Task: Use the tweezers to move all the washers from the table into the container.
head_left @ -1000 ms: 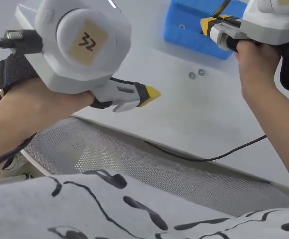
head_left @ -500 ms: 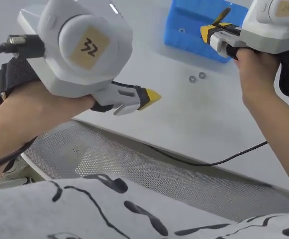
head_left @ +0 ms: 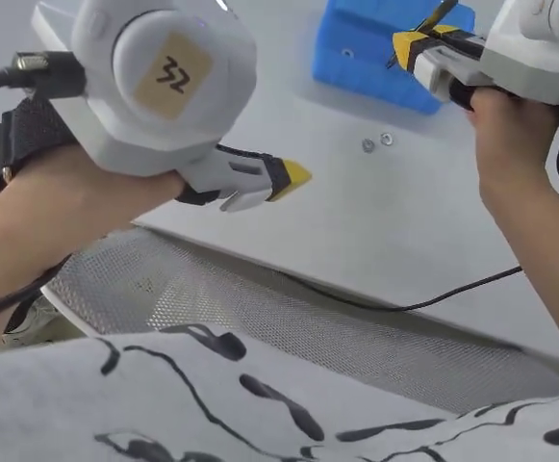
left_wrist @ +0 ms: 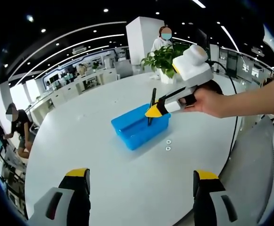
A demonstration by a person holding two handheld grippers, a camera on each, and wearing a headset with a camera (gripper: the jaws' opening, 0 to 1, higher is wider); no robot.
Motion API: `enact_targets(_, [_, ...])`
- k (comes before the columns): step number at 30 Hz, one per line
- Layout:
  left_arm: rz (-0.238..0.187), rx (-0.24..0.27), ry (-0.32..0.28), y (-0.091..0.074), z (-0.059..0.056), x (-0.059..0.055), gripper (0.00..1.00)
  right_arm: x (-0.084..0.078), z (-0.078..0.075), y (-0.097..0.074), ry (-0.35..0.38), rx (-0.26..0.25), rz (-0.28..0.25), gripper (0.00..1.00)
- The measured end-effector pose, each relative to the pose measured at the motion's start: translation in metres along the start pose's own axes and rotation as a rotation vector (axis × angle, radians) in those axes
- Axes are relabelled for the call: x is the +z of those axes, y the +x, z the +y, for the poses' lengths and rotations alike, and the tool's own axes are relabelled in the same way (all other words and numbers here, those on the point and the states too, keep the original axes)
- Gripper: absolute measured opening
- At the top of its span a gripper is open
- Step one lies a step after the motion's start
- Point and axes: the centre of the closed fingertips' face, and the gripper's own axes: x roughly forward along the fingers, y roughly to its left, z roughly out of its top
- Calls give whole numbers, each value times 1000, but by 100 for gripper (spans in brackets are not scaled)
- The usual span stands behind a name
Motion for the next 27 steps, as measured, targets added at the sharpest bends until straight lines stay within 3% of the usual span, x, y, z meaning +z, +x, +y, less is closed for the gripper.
enact_targets(5, [-2, 0, 3, 1, -1, 0, 92, 5, 5, -15, 40, 1, -38, 4])
enact_targets(10, [-2, -3, 7, 0, -2, 0, 92, -2, 13, -23, 55, 14, -32, 4])
enact_targets(17, [0, -2, 10, 1, -1, -1, 92, -35, 27, -23, 36, 48, 55, 4])
enact_targets(27, [-1, -1, 12, 2, -1, 0, 91, -64, 29, -14, 38, 64, 137, 4])
